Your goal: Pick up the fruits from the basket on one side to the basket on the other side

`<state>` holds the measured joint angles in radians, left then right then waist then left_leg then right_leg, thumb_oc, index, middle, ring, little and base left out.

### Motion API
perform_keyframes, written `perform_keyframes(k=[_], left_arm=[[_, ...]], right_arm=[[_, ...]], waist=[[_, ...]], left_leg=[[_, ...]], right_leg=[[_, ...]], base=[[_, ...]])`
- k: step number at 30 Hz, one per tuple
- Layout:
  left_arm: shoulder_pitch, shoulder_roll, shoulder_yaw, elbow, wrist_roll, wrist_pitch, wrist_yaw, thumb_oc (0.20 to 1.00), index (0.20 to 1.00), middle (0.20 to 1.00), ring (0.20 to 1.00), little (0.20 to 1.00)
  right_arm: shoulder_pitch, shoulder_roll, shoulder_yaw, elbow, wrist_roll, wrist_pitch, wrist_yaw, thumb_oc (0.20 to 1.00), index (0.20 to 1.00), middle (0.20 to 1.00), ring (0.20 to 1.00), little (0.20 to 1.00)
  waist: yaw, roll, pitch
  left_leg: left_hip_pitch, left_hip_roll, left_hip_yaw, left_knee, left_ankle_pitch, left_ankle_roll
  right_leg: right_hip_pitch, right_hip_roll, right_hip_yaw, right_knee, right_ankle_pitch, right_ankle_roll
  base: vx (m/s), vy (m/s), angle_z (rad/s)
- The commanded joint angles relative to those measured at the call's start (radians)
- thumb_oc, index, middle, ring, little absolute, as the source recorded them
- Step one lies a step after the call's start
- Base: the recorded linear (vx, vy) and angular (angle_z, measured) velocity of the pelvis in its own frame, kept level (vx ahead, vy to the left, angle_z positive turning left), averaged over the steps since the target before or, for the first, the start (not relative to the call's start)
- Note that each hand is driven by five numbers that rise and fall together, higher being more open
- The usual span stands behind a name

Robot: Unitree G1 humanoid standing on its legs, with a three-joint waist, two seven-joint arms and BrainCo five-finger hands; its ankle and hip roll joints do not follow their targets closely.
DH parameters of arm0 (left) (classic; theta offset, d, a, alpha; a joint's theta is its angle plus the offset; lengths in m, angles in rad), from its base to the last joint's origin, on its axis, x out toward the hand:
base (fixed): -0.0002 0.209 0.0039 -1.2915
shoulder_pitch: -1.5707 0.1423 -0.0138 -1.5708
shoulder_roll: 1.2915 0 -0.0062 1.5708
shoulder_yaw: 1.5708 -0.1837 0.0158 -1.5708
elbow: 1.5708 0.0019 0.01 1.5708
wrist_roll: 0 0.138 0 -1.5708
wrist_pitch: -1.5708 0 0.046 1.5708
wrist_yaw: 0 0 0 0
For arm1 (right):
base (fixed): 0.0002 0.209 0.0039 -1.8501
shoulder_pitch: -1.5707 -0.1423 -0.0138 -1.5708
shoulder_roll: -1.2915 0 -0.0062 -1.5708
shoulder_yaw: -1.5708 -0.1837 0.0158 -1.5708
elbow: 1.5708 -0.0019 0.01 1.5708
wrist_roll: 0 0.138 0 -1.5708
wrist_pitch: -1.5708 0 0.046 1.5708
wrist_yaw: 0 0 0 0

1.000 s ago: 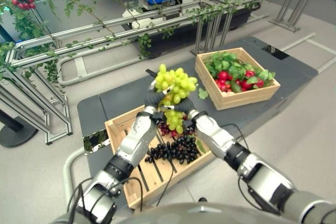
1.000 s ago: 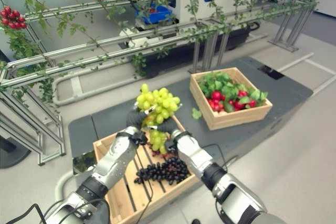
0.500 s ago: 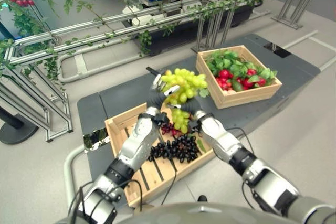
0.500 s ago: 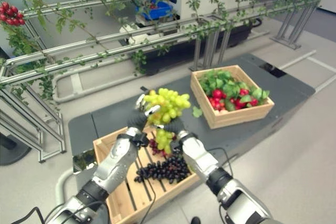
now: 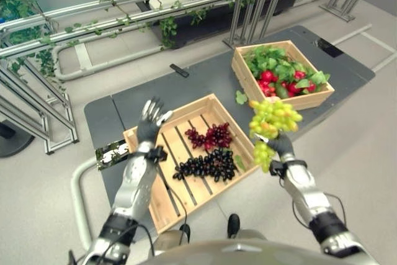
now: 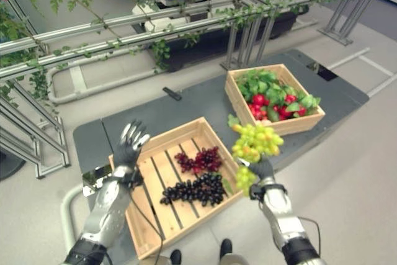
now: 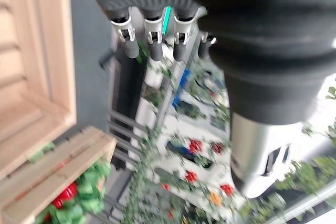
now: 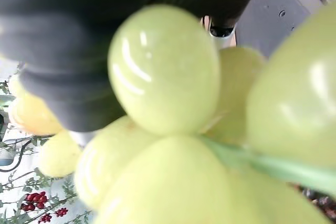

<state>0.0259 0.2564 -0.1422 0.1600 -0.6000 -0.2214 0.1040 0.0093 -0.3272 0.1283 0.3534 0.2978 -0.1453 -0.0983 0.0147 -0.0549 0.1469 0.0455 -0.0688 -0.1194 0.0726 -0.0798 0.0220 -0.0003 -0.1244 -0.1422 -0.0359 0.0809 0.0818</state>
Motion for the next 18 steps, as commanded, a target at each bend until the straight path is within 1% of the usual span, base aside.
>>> perform_keyframes(k=[1,2,3,5,7,8,9,10,11,12,13,14,15,16,18], left_arm=[[-0.007,0.017,0.022,-0.013,0.076,-0.025,-0.036,1.0,1.0,1.0,1.0,1.0],[-0.007,0.017,0.022,-0.014,0.076,-0.025,-0.036,1.0,1.0,1.0,1.0,1.0],[0.017,0.024,0.038,-0.021,0.088,-0.022,-0.044,1.0,1.0,1.0,1.0,1.0],[0.029,0.024,0.047,-0.026,0.096,-0.017,-0.05,1.0,1.0,1.0,1.0,1.0],[0.035,0.026,0.053,-0.03,0.1,-0.018,-0.052,1.0,1.0,1.0,1.0,1.0],[0.037,0.033,0.059,-0.042,0.104,-0.022,-0.056,1.0,1.0,1.0,1.0,1.0],[0.037,0.033,0.059,-0.042,0.104,-0.022,-0.056,1.0,1.0,1.0,1.0,1.0],[0.037,0.04,0.062,-0.053,0.105,-0.025,-0.058,1.0,1.0,1.0,1.0,1.0],[0.037,0.046,0.066,-0.061,0.101,-0.029,-0.055,1.0,1.0,1.0,1.0,1.0],[0.036,0.046,0.066,-0.06,0.101,-0.029,-0.056,1.0,1.0,1.0,1.0,1.0],[0.037,0.06,0.079,-0.073,0.101,-0.032,-0.052,1.0,1.0,1.0,1.0,1.0],[0.036,0.061,0.08,-0.073,0.101,-0.032,-0.052,1.0,1.0,1.0,1.0,1.0],[0.033,0.065,0.083,-0.074,0.096,-0.034,-0.05,1.0,1.0,1.0,1.0,1.0],[0.028,0.069,0.089,-0.077,0.086,-0.037,-0.049,1.0,1.0,1.0,1.0,1.0],[0.027,0.069,0.088,-0.077,0.086,-0.037,-0.049,1.0,1.0,1.0,1.0,1.0]], right_arm=[[-0.018,-0.017,-0.073,-0.1,-0.028,-0.074,0.013,0.2,0.2,0.2,0.2,0.2],[-0.017,-0.017,-0.073,-0.101,-0.028,-0.074,0.013,0.2,0.2,0.2,0.2,0.2],[0.025,-0.015,-0.1,-0.114,-0.041,-0.073,0.018,0.2,0.2,0.2,0.2,0.2],[0.06,-0.01,-0.128,-0.13,-0.048,-0.073,0.024,0.2,0.2,0.2,0.2,0.2],[0.078,-0.008,-0.141,-0.139,-0.049,-0.074,0.027,0.2,0.2,0.2,0.2,0.2],[0.124,0.008,-0.181,-0.17,-0.047,-0.084,0.025,0.2,0.2,0.2,0.2,0.2],[0.126,0.008,-0.182,-0.172,-0.047,-0.083,0.025,0.2,0.2,0.2,0.2,0.2],[0.138,0.014,-0.198,-0.184,-0.043,-0.089,0.027,0.2,0.2,0.2,0.2,0.2],[0.138,0.015,-0.203,-0.19,-0.044,-0.091,0.026,0.2,0.2,0.2,0.2,0.2],[0.138,0.015,-0.203,-0.191,-0.045,-0.09,0.026,0.2,0.2,0.2,0.2,0.2],[0.131,0.023,-0.2,-0.203,-0.046,-0.092,0.03,0.2,0.2,0.2,0.2,0.2],[0.13,0.024,-0.201,-0.204,-0.046,-0.092,0.03,0.2,0.2,0.2,0.2,0.2],[0.13,0.025,-0.202,-0.208,-0.046,-0.093,0.031,0.2,0.2,0.2,0.2,0.2],[0.138,0.022,-0.212,-0.212,-0.044,-0.094,0.034,0.2,0.2,0.2,0.2,0.2],[0.138,0.023,-0.213,-0.213,-0.044,-0.094,0.034,0.2,0.2,0.2,0.2,0.2]], waist=[[-0.011,-0.024,-0.084],[-0.011,-0.024,-0.085],[-0.017,-0.028,-0.086],[-0.025,-0.032,-0.087],[-0.029,-0.033,-0.086],[-0.053,-0.037,-0.071],[-0.052,-0.037,-0.073],[-0.068,-0.039,-0.061],[-0.073,-0.039,-0.051],[-0.07,-0.038,-0.053],[-0.06,-0.028,-0.029],[-0.06,-0.03,-0.031],[-0.059,-0.023,-0.029],[-0.049,-0.016,-0.027],[-0.046,-0.017,-0.027]], left_leg=[[-0.038,0.003,0.024,0.034,-0.064,-0.033],[-0.038,0.003,0.024,0.033,-0.064,-0.033],[-0.026,0.009,0.033,-0.009,-0.046,-0.03],[-0.018,0.009,0.038,-0.051,-0.026,-0.026],[-0.018,0.01,0.04,-0.064,-0.019,-0.024],[-0.024,0.012,0.054,-0.115,0.013,-0.019],[-0.024,0.012,0.055,-0.118,0.015,-0.019],[-0.033,0.011,0.07,-0.129,0.027,-0.018],[-0.044,0.015,0.085,-0.128,0.032,-0.016],[-0.046,0.015,0.087,-0.127,0.032,-0.016],[-0.075,0.049,0.125,-0.106,0.041,-0.019],[-0.081,0.047,0.126,-0.103,0.044,-0.019],[-0.106,0.062,0.137,-0.097,0.058,-0.022],[-0.12,0.086,0.152,-0.099,0.068,-0.028],[-0.123,0.085,0.155,-0.099,0.073,-0.028]], right_leg=[[0.028,0.042,-0.016,0.044,-0.111,0.042],[0.028,0.042,-0.015,0.044,-0.11,0.042],[0.016,0.045,-0.011,0.031,-0.095,0.048],[-0.004,0.045,-0.002,0.02,-0.077,0.057],[-0.012,0.045,0.003,0.016,-0.071,0.06],[-0.056,0.044,0.022,0.008,-0.039,0.074],[-0.058,0.044,0.023,0.008,-0.038,0.074],[-0.086,0.04,0.034,0.008,-0.021,0.085],[-0.111,0.039,0.036,0.013,-0.01,0.095],[-0.115,0.04,0.038,0.015,-0.01,0.095],[-0.138,0.011,-0.033,0.058,-0.016,0.114],[-0.145,0.009,-0.031,0.062,-0.014,0.114],[-0.142,-0.007,-0.047,0.082,-0.026,0.114],[-0.109,-0.021,-0.042,0.11,-0.057,0.109],[-0.113,-0.022,-0.039,0.11,-0.053,0.109]], base=[[-0.04,0.053,-0.15],[-0.07,0.073,-0.13],[-0.09,0.087,-0.13],[-0.13,0.105,-0.12],[-0.14,0.082,-0.13],[-0.18,0.078,-0.13],[-0.31,0.124,-0.21],[-0.23,0.048,-0.39],[-0.23,0.049,-0.45],[-0.3,-0.064,-0.62],[-0.22,-0.064,-0.59],[-0.33,-0.08,-0.99],[-0.22,-0.045,-0.94],[-0.22,-0.046,-0.61],[-0.13,-0.053,-0.22]])
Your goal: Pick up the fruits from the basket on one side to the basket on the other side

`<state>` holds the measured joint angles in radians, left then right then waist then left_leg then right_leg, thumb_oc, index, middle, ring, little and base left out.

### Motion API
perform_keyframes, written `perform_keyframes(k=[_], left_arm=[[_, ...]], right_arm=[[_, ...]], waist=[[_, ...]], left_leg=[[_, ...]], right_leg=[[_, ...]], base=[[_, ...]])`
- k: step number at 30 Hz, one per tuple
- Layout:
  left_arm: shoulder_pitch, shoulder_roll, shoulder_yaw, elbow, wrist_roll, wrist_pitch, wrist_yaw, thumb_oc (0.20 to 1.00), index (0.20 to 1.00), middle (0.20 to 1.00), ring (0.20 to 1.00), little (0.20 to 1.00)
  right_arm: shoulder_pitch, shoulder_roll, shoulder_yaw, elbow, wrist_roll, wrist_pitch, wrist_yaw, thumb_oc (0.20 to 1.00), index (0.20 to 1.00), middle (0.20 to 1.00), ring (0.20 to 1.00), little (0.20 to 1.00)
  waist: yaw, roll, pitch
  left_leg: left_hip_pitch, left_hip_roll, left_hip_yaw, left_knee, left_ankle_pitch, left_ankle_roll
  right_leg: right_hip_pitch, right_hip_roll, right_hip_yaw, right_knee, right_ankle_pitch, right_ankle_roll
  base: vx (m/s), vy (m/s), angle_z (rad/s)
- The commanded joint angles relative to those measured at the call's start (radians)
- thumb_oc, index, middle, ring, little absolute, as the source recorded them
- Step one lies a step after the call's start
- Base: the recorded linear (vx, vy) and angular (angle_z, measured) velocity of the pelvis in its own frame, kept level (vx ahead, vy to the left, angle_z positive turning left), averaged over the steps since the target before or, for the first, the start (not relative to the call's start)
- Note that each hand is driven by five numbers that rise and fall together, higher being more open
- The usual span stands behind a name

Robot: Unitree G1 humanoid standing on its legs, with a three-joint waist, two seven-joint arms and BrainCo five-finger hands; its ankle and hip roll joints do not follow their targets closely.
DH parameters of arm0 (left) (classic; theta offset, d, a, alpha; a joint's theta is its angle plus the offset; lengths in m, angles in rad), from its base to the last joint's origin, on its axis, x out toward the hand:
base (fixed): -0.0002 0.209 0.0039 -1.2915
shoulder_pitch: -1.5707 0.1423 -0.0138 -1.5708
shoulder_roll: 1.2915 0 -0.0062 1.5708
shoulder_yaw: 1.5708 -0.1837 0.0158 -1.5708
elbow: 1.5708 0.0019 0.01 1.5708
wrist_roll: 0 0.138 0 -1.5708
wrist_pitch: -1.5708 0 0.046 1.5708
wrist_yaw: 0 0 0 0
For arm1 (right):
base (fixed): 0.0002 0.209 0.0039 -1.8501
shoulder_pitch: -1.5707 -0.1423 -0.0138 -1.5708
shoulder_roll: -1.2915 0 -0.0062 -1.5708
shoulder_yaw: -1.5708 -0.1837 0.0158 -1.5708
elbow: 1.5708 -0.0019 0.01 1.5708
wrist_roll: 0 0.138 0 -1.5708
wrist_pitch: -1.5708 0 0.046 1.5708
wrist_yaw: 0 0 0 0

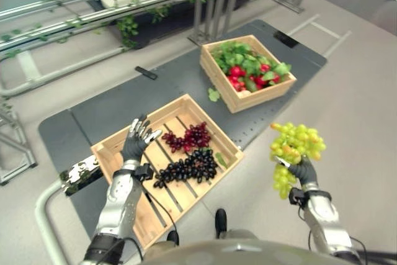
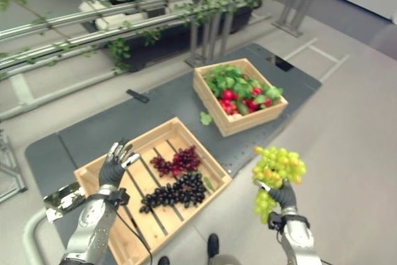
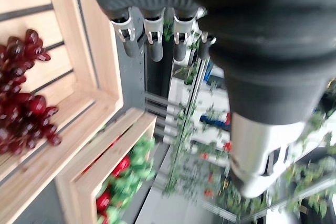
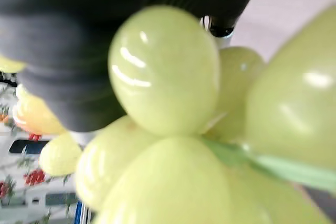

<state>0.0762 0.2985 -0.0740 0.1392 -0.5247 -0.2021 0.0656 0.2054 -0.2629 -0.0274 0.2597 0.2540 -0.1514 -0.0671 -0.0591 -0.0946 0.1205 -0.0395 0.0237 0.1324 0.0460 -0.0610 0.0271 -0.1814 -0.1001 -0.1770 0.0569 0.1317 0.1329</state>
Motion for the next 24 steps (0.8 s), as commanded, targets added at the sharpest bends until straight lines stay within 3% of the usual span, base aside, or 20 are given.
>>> perform_keyframes(k=[1,3,4,5,6,8,9,10,13,16,18,19,21,24], left_arm=[[-0.026,0.03,0.02,-0.07,-0.012,-0.057,-0.021,1.0,1.0,1.0,1.0,1.0],[-0.029,0.03,0.024,-0.078,-0.024,-0.054,-0.024,1.0,1.0,1.0,1.0,1.0],[-0.029,0.03,0.024,-0.078,-0.024,-0.054,-0.024,1.0,1.0,1.0,1.0,1.0],[-0.036,0.034,0.034,-0.089,-0.028,-0.053,-0.02,1.0,1.0,1.0,1.0,1.0],[-0.036,0.032,0.033,-0.093,-0.035,-0.053,-0.018,1.0,1.0,1.0,1.0,1.0],[-0.054,0.038,0.027,-0.098,-0.04,-0.056,-0.012,1.0,1.0,1.0,1.0,1.0],[-0.063,0.039,0.023,-0.096,-0.04,-0.056,-0.01,1.0,1.0,1.0,1.0,1.0],[-0.069,0.036,0.023,-0.101,-0.035,-0.061,-0.005,1.0,1.0,1.0,1.0,1.0],[-0.074,0.032,0.017,-0.109,-0.058,-0.064,-0.016,1.0,1.0,1.0,1.0,1.0],[-0.087,0.007,0.007,-0.105,-0.087,-0.067,-0.038,1.0,1.0,1.0,1.0,1.0],[-0.09,-0.001,0.007,-0.105,-0.099,-0.068,-0.036,1.0,1.0,1.0,1.0,1.0],[-0.104,-0.021,0.001,-0.105,-0.113,-0.072,-0.033,1.0,1.0,1.0,1.0,1.0],[-0.124,-0.034,0.0,-0.101,-0.118,-0.073,-0.029,1.0,1.0,1.0,1.0,1.0],[-0.137,-0.042,0.001,-0.089,-0.115,-0.071,-0.033,1.0,1.0,1.0,1.0,1.0]], right_arm=[[-0.048,-0.052,-0.075,-0.124,0.0,-0.089,0.005,0.2,0.2,0.2,0.2,0.2],[-0.051,-0.053,-0.085,-0.137,0.004,-0.088,0.007,0.2,0.2,0.2,0.2,0.2],[-0.051,-0.053,-0.085,-0.137,0.004,-0.088,0.007,0.2,0.2,0.2,0.2,0.2],[-0.06,-0.052,-0.091,-0.144,0.004,-0.087,0.003,0.2,0.2,0.2,0.2,0.2],[-0.065,-0.056,-0.091,-0.148,0.003,-0.084,0.003,0.2,0.2,0.2,0.2,0.2],[-0.08,-0.06,-0.086,-0.156,0.003,-0.082,-0.001,0.2,0.2,0.2,0.2,0.2],[-0.081,-0.064,-0.084,-0.162,0.002,-0.08,0.0,0.2,0.2,0.2,0.2,0.2],[-0.099,-0.069,-0.079,-0.16,0.002,-0.081,-0.005,0.2,0.2,0.2,0.2,0.2],[-0.105,-0.08,-0.069,-0.174,0.003,-0.078,-0.009,0.2,0.2,0.2,0.2,0.2],[-0.102,-0.12,-0.087,-0.208,-0.028,-0.082,-0.003,0.2,0.2,0.2,0.2,0.2],[-0.103,-0.133,-0.087,-0.219,-0.036,-0.082,0.0,0.2,0.2,0.2,0.2,0.2],[-0.112,-0.162,-0.091,-0.238,-0.067,-0.088,-0.011,0.2,0.2,0.2,0.2,0.2],[-0.13,-0.182,-0.098,-0.234,-0.073,-0.095,-0.02,0.2,0.2,0.2,0.2,0.2],[-0.138,-0.191,-0.092,-0.224,-0.089,-0.094,-0.028,0.2,0.2,0.2,0.2,0.2]], waist=[[0.045,0.033,-0.006],[0.064,0.036,-0.021],[0.064,0.036,-0.02],[0.081,0.026,-0.038],[0.084,0.02,-0.045],[0.088,0.002,-0.059],[0.097,-0.005,-0.063],[0.108,-0.009,-0.068],[0.112,0.0,-0.06],[0.095,0.038,-0.04],[0.09,0.053,-0.027],[0.083,0.077,0.001],[0.08,0.092,0.03],[0.075,0.077,0.051]], left_leg=[[-0.057,0.023,-0.073,-0.073,0.064,-0.042],[-0.068,0.049,-0.04,-0.063,0.063,-0.055],[-0.067,0.049,-0.039,-0.062,0.062,-0.055],[-0.087,0.072,-0.002,-0.041,0.068,-0.071],[-0.097,0.084,0.014,-0.031,0.071,-0.077],[-0.118,0.108,0.041,-0.009,0.083,-0.09],[-0.133,0.118,0.054,0.003,0.088,-0.095],[-0.149,0.145,0.076,0.016,0.096,-0.106],[-0.145,0.222,0.075,0.019,0.141,-0.147],[-0.113,0.277,0.067,-0.013,0.197,-0.176],[-0.111,0.286,0.064,-0.025,0.218,-0.181],[-0.109,0.296,0.041,-0.043,0.256,-0.194],[-0.111,0.286,-0.026,-0.047,0.257,-0.207],[-0.122,0.217,-0.117,0.037,0.181,-0.185]], right_leg=[[0.114,-0.097,-0.017,0.024,-0.12,0.053],[0.165,-0.172,-0.044,0.01,-0.097,0.062],[0.166,-0.172,-0.043,0.01,-0.096,0.062],[0.202,-0.251,-0.081,0.003,-0.04,0.085],[0.209,-0.272,-0.089,0.006,-0.011,0.094],[0.222,-0.28,-0.071,0.013,0.001,0.117],[0.232,-0.272,-0.058,0.015,-0.028,0.125],[0.241,-0.279,-0.089,-0.006,-0.032,0.129],[0.234,-0.235,-0.109,-0.003,-0.15,0.119],[0.238,-0.184,-0.114,0.011,-0.212,0.088],[0.235,-0.169,-0.114,0.018,-0.228,0.075],[0.225,-0.141,-0.114,0.037,-0.263,0.052],[0.204,-0.101,-0.103,0.049,-0.276,0.03],[0.205,-0.065,-0.098,0.022,-0.265,0.008]], base=[[-0.22,-0.129,-0.48],[-0.17,-0.133,-0.5],[-0.12,-0.195,-0.71],[-0.14,-0.224,-0.64],[-0.18,-0.29,-0.74],[-0.13,-0.236,-0.55],[-0.18,-0.291,-0.35],[-0.13,-0.269,-0.52],[-0.08,-0.346,-0.74],[-0.07,-0.313,-0.7],[-0.14,-0.192,-0.44],[-0.2,-0.254,-0.44],[-0.22,-0.329,-0.26],[-0.14,-0.337,-0.19]])
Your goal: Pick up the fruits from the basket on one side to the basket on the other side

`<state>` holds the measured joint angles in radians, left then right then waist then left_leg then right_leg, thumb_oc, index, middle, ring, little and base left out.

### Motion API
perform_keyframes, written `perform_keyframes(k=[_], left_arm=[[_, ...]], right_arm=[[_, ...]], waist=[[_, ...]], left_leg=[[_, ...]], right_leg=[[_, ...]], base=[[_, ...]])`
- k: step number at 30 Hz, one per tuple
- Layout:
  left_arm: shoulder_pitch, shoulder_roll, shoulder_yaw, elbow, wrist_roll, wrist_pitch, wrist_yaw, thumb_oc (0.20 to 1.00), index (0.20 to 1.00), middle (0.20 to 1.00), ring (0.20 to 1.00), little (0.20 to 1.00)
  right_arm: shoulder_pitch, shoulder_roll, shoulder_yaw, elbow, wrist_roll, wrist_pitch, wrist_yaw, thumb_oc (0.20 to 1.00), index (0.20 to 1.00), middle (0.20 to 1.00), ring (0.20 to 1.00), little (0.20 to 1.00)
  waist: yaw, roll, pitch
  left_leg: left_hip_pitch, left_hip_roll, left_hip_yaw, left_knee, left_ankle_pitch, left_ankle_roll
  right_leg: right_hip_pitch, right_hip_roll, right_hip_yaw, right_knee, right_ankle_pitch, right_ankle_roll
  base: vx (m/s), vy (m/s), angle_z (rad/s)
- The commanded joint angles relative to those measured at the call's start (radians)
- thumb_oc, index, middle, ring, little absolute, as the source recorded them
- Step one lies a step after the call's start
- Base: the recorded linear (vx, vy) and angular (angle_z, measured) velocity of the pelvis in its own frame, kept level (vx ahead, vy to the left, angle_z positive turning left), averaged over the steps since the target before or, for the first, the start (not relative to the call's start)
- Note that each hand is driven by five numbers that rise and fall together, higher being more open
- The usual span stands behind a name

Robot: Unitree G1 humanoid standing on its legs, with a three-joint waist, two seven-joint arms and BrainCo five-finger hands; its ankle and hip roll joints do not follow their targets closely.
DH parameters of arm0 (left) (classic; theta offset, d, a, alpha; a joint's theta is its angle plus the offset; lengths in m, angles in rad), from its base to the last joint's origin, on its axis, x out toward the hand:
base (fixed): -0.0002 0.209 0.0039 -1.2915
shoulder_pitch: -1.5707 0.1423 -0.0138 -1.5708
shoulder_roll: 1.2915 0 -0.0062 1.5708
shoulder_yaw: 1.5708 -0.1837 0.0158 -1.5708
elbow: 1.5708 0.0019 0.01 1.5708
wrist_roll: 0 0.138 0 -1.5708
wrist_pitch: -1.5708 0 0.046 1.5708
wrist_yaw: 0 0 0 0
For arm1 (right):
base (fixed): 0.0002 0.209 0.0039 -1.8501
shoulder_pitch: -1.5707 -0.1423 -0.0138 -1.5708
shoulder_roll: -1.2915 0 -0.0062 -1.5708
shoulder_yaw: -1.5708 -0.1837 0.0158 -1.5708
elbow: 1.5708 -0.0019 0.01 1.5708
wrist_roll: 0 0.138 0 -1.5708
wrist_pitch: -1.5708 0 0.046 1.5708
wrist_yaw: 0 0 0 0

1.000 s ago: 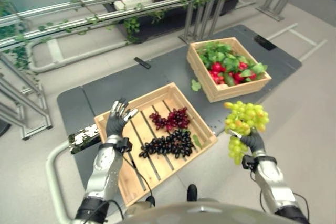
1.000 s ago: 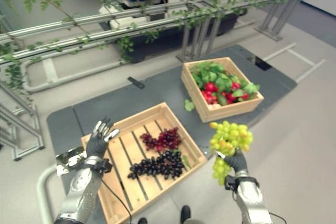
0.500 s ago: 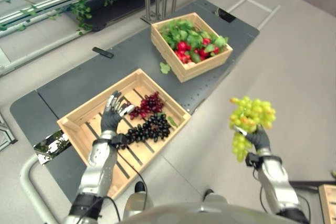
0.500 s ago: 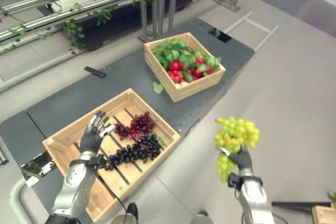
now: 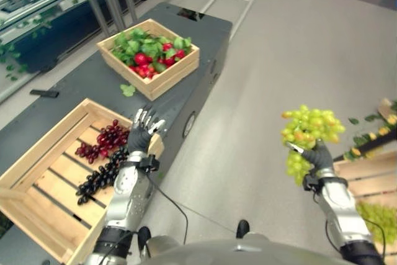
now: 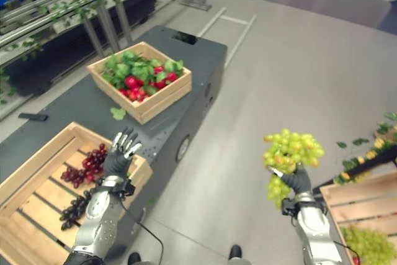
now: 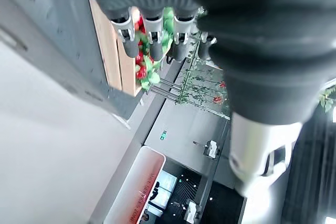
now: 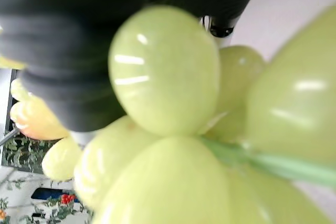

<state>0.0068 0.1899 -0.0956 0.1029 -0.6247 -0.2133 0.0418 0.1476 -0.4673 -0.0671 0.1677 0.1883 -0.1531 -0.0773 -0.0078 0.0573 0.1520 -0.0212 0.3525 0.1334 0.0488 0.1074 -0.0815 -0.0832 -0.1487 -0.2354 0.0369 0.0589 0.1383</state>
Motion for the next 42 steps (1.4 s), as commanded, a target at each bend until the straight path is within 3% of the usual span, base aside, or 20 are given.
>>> perform_keyframes(k=[1,2,3,5,7,10,12,14,19,22,24,26,28,30,31,33,35,39,42], left_arm=[[-0.058,0.068,0.029,-0.059,-0.023,-0.06,-0.015,1.0,1.0,1.0,1.0,1.0],[-0.046,0.07,0.035,-0.063,-0.018,-0.063,-0.016,1.0,1.0,1.0,1.0,1.0],[-0.046,0.073,0.035,-0.063,-0.018,-0.059,-0.018,1.0,1.0,1.0,1.0,1.0],[-0.041,0.08,0.034,-0.065,-0.005,-0.053,-0.032,1.0,1.0,1.0,1.0,1.0],[-0.029,0.085,0.04,-0.072,0.013,-0.047,-0.035,1.0,1.0,1.0,1.0,1.0],[-0.015,0.084,0.042,-0.064,0.026,-0.043,-0.042,1.0,1.0,1.0,1.0,1.0],[-0.025,0.077,0.036,-0.054,0.033,-0.043,-0.033,1.0,1.0,1.0,1.0,1.0],[-0.036,0.073,0.018,-0.041,0.033,-0.045,-0.021,1.0,1.0,1.0,1.0,1.0],[-0.056,0.077,-0.011,-0.038,0.036,-0.049,-0.015,1.0,1.0,1.0,1.0,1.0],[-0.073,0.092,-0.029,-0.03,0.055,-0.049,-0.004,1.0,1.0,1.0,1.0,1.0],[-0.091,0.1,-0.04,-0.025,0.061,-0.048,0.012,1.0,1.0,1.0,1.0,1.0],[-0.097,0.101,-0.044,-0.027,0.068,-0.048,0.012,1.0,1.0,1.0,1.0,1.0],[-0.102,0.106,-0.037,-0.032,0.061,-0.057,0.025,1.0,1.0,1.0,1.0,1.0],[-0.115,0.099,-0.039,-0.022,0.055,-0.057,0.025,1.0,1.0,1.0,1.0,1.0],[-0.125,0.101,-0.044,-0.017,0.051,-0.058,0.033,1.0,1.0,1.0,1.0,1.0],[-0.12,0.106,-0.044,-0.018,0.052,-0.06,0.035,1.0,1.0,1.0,1.0,1.0],[-0.098,0.105,-0.043,-0.003,0.07,-0.058,0.03,1.0,1.0,1.0,1.0,1.0],[-0.081,0.101,-0.039,-0.002,0.062,-0.054,0.022,1.0,1.0,1.0,1.0,1.0],[-0.065,0.094,-0.05,0.005,0.051,-0.042,0.008,1.0,1.0,1.0,1.0,1.0]], right_arm=[[-0.082,0.012,-0.049,-0.134,-0.023,-0.091,-0.009,0.2,0.2,0.2,0.2,0.2],[-0.082,0.011,-0.044,-0.134,-0.022,-0.09,-0.004,0.2,0.2,0.2,0.2,0.2],[-0.085,0.011,-0.038,-0.132,-0.017,-0.09,0.002,0.2,0.2,0.2,0.2,0.2],[-0.089,0.019,-0.039,-0.118,-0.003,-0.093,0.01,0.2,0.2,0.2,0.2,0.2],[-0.091,0.028,-0.039,-0.102,-0.001,-0.094,0.015,0.2,0.2,0.2,0.2,0.2],[-0.084,0.033,-0.042,-0.091,-0.013,-0.093,0.017,0.2,0.2,0.2,0.2,0.2],[-0.089,0.037,-0.041,-0.072,-0.021,-0.093,0.002,0.2,0.2,0.2,0.2,0.2],[-0.093,0.034,-0.048,-0.066,-0.024,-0.096,-0.014,0.2,0.2,0.2,0.2,0.2],[-0.088,0.057,-0.055,-0.041,0.0,-0.092,-0.023,0.2,0.2,0.2,0.2,0.2],[-0.09,0.07,-0.055,-0.024,0.007,-0.091,-0.033,0.2,0.2,0.2,0.2,0.2],[-0.105,0.083,-0.053,-0.009,0.021,-0.09,-0.042,0.2,0.2,0.2,0.2,0.2],[-0.108,0.088,-0.058,-0.003,0.022,-0.091,-0.05,0.2,0.2,0.2,0.2,0.2],[-0.126,0.1,-0.058,0.006,0.025,-0.088,-0.069,0.2,0.2,0.2,0.2,0.2],[-0.135,0.1,-0.06,0.028,0.028,-0.092,-0.076,0.2,0.2,0.2,0.2,0.2],[-0.138,0.094,-0.063,0.035,0.025,-0.092,-0.087,0.2,0.2,0.2,0.2,0.2],[-0.145,0.088,-0.062,0.04,0.02,-0.088,-0.093,0.2,0.2,0.2,0.2,0.2],[-0.156,0.091,-0.061,0.085,0.031,-0.074,-0.106,0.2,0.2,0.2,0.2,0.2],[-0.172,0.077,-0.065,0.107,0.037,-0.069,-0.106,0.2,0.2,0.2,0.2,0.2],[-0.213,0.044,-0.07,0.168,0.041,-0.06,-0.128,0.2,0.2,0.2,0.2,0.2]], waist=[[0.019,-0.084,0.019],[0.017,-0.086,0.016],[0.022,-0.084,0.015],[0.025,-0.097,0.018],[0.027,-0.089,0.008],[0.024,-0.074,-0.01],[0.021,-0.074,-0.017],[0.006,-0.07,-0.013],[-0.016,-0.086,-0.037],[-0.036,-0.101,-0.027],[-0.058,-0.099,-0.001],[-0.067,-0.093,0.006],[-0.049,-0.073,0.009],[-0.05,-0.069,0.014],[-0.065,-0.071,0.023],[-0.066,-0.074,0.03],[-0.065,-0.103,0.012],[-0.059,-0.104,0.002],[-0.048,-0.087,-0.004]], left_leg=[[-0.133,-0.158,-0.135,0.071,-0.053,-0.053],[-0.139,-0.199,-0.142,0.123,-0.093,-0.035],[-0.15,-0.24,-0.158,0.137,-0.098,-0.027],[-0.168,-0.326,-0.184,0.227,-0.182,0.006],[-0.167,-0.397,-0.215,0.213,-0.199,0.039],[-0.146,-0.451,-0.258,0.141,-0.182,0.067],[-0.181,-0.48,-0.285,0.101,-0.138,0.066],[-0.207,-0.476,-0.246,0.073,-0.1,0.064],[-0.159,-0.453,-0.226,0.021,-0.101,0.089],[-0.118,-0.43,-0.2,-0.017,-0.102,0.1],[-0.099,-0.399,-0.187,-0.03,-0.093,0.102],[-0.093,-0.392,-0.188,-0.037,-0.094,0.101],[-0.067,-0.355,-0.172,-0.088,-0.098,0.079],[-0.055,-0.349,-0.172,-0.102,-0.11,0.066],[-0.049,-0.357,-0.181,-0.1,-0.118,0.065],[-0.043,-0.363,-0.179,-0.091,-0.131,0.067],[-0.025,-0.387,-0.177,-0.079,-0.158,0.065],[-0.022,-0.391,-0.177,-0.085,-0.161,0.065],[-0.033,-0.378,-0.188,-0.086,-0.162,0.051]], right_leg=[[0.103,-0.004,-0.021,0.031,-0.185,-0.01],[0.099,0.006,0.0,0.015,-0.171,-0.016],[0.1,0.018,0.012,-0.004,-0.163,-0.022],[0.12,0.037,0.052,-0.035,-0.155,-0.038],[0.121,0.064,0.087,-0.045,-0.147,-0.049],[0.122,0.092,0.135,-0.053,-0.148,-0.058],[0.125,0.103,0.162,-0.05,-0.154,-0.06],[0.134,0.12,0.181,-0.043,-0.16,-0.062],[0.108,0.12,0.227,0.021,-0.199,-0.057],[0.019,0.134,0.228,0.167,-0.189,-0.021],[-0.064,0.174,0.226,0.322,-0.189,0.021],[-0.093,0.178,0.222,0.341,-0.192,0.031],[-0.087,-0.005,0.103,0.188,-0.156,0.022],[-0.1,-0.069,0.094,0.059,-0.078,0.028],[-0.132,-0.074,0.129,0.015,-0.044,0.038],[-0.141,-0.073,0.136,-0.004,-0.019,0.047],[-0.117,-0.08,0.155,-0.038,0.028,0.066],[-0.099,-0.078,0.148,-0.059,0.043,0.066],[-0.078,-0.07,0.125,-0.084,0.033,0.056]], base=[[-0.09,-0.285,-0.39],[-0.07,-0.247,-0.51],[-0.03,-0.194,-0.7],[0.04,-0.183,-0.62],[0.06,-0.087,-1.13],[0.11,0.007,-0.66],[0.14,0.022,-0.32],[0.11,0.018,-0.41],[0.1,0.07,-0.73],[0.07,0.05,-0.48],[-0.01,0.044,-0.26],[0.0,0.016,-0.22],[0.08,-0.08,-0.07],[0.12,-0.112,-0.28],[0.12,-0.079,-0.32],[0.1,-0.047,-0.22],[0.15,-0.131,0.36],[0.06,-0.093,0.32],[0.04,-0.151,-0.23]])
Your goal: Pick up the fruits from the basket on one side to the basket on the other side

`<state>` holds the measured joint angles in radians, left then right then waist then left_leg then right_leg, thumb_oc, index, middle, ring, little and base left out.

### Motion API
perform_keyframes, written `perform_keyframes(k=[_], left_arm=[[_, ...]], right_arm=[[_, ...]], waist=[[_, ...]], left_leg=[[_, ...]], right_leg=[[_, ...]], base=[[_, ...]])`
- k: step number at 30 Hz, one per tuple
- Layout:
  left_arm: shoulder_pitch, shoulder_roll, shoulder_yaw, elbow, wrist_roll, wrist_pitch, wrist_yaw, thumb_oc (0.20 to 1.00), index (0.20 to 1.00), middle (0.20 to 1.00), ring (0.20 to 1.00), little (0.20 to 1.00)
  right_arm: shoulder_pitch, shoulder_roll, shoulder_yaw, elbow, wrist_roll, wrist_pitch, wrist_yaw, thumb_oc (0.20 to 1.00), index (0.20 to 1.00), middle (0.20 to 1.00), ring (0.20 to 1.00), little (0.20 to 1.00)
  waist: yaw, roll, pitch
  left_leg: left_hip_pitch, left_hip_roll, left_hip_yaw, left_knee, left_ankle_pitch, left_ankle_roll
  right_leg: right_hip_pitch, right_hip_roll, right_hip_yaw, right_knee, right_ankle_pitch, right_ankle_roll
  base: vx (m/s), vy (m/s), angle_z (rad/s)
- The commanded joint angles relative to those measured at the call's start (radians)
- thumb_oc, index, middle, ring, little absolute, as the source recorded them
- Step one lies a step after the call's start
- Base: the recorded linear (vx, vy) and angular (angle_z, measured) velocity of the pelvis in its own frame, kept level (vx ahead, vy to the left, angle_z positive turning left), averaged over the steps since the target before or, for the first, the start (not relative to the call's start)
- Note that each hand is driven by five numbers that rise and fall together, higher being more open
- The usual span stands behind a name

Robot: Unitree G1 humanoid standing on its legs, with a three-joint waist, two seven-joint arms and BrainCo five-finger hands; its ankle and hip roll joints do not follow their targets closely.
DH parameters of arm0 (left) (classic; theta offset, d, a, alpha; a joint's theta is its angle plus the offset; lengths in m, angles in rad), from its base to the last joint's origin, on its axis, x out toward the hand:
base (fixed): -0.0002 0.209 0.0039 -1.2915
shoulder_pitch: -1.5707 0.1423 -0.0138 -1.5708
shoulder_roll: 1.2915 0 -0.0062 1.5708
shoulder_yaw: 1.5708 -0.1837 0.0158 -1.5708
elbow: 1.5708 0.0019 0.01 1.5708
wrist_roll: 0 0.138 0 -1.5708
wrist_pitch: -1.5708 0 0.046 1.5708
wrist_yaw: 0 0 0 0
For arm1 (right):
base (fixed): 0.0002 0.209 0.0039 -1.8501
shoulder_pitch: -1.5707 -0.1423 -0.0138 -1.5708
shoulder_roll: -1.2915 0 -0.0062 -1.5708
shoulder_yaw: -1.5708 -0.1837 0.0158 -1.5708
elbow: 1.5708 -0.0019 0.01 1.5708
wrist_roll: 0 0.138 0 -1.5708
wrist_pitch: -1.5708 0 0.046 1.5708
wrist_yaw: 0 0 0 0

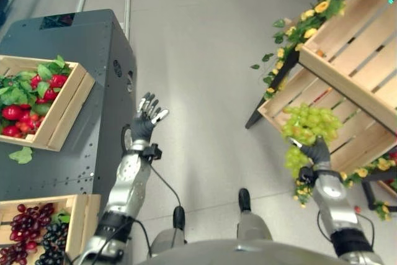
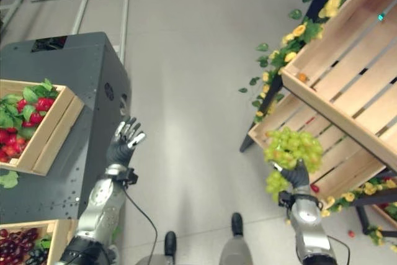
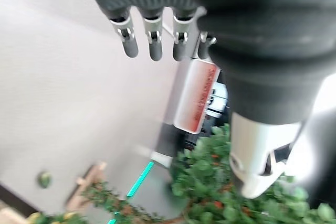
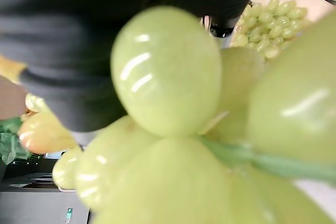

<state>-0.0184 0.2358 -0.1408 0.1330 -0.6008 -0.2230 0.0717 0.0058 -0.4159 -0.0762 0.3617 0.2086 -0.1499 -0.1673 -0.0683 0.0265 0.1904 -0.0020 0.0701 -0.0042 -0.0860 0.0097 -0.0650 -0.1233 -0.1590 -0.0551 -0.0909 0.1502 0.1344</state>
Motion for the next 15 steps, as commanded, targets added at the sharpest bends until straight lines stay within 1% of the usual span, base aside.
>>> perform_keyframes(k=[1,3,10,11,12,14,15], left_arm=[[-0.034,0.05,-0.014,-0.035,0.022,-0.03,-0.025,1.0,1.0,1.0,1.0,1.0],[-0.032,0.051,-0.023,-0.037,0.018,-0.027,-0.027,1.0,1.0,1.0,1.0,1.0],[-0.022,0.069,-0.078,-0.077,-0.01,-0.026,-0.037,1.0,1.0,1.0,1.0,1.0],[-0.022,0.069,-0.078,-0.076,-0.01,-0.026,-0.037,1.0,1.0,1.0,1.0,1.0],[-0.013,0.079,-0.094,-0.093,-0.019,-0.03,-0.037,1.0,1.0,1.0,1.0,1.0],[-0.009,0.088,-0.107,-0.102,-0.028,-0.03,-0.034,1.0,1.0,1.0,1.0,1.0],[-0.009,0.087,-0.106,-0.102,-0.028,-0.03,-0.034,1.0,1.0,1.0,1.0,1.0]], right_arm=[[-0.098,-0.028,-0.061,-0.002,0.023,-0.063,-0.052,0.2,0.2,0.2,0.2,0.2],[-0.118,-0.037,-0.061,0.013,0.025,-0.064,-0.063,0.2,0.2,0.2,0.2,0.2],[-0.3,-0.119,-0.016,0.161,0.063,-0.066,-0.132,0.2,0.2,0.2,0.2,0.2],[-0.301,-0.12,-0.015,0.162,0.064,-0.067,-0.132,0.2,0.2,0.2,0.2,0.2],[-0.368,-0.164,0.0,0.236,0.083,-0.065,-0.155,0.2,0.2,0.2,0.2,0.2],[-0.437,-0.207,0.026,0.292,0.097,-0.063,-0.165,0.2,0.2,0.2,0.2,0.2],[-0.439,-0.207,0.027,0.294,0.097,-0.064,-0.165,0.2,0.2,0.2,0.2,0.2]], waist=[[0.019,-0.047,-0.036],[0.023,-0.042,-0.031],[0.042,-0.001,0.038],[0.042,0.0,0.038],[0.053,0.014,0.059],[0.057,0.026,0.077],[0.057,0.026,0.077]], left_leg=[[-0.064,-0.083,-0.055,0.048,-0.058,0.024],[-0.071,-0.076,-0.057,0.046,-0.054,0.019],[-0.127,-0.047,-0.068,0.037,-0.02,-0.008],[-0.127,-0.047,-0.068,0.037,-0.02,-0.008],[-0.143,-0.037,-0.069,0.031,-0.006,-0.017],[-0.153,-0.031,-0.069,0.025,0.004,-0.023],[-0.153,-0.031,-0.069,0.025,0.004,-0.023]], right_leg=[[-0.034,-0.056,-0.066,0.036,-0.063,0.055],[-0.035,-0.053,-0.069,0.033,-0.067,0.051],[-0.08,-0.039,-0.079,0.044,-0.078,0.033],[-0.08,-0.039,-0.079,0.044,-0.078,0.033],[-0.099,-0.035,-0.081,0.051,-0.081,0.029],[-0.115,-0.031,-0.078,0.058,-0.083,0.024],[-0.116,-0.031,-0.078,0.058,-0.083,0.024]], base=[[0.01,-0.122,0.01],[-0.02,-0.103,0.11],[-0.06,-0.081,0.11],[-0.06,-0.068,0.04],[-0.04,-0.057,0.06],[-0.04,-0.056,0.01],[-0.04,-0.054,-0.02]])
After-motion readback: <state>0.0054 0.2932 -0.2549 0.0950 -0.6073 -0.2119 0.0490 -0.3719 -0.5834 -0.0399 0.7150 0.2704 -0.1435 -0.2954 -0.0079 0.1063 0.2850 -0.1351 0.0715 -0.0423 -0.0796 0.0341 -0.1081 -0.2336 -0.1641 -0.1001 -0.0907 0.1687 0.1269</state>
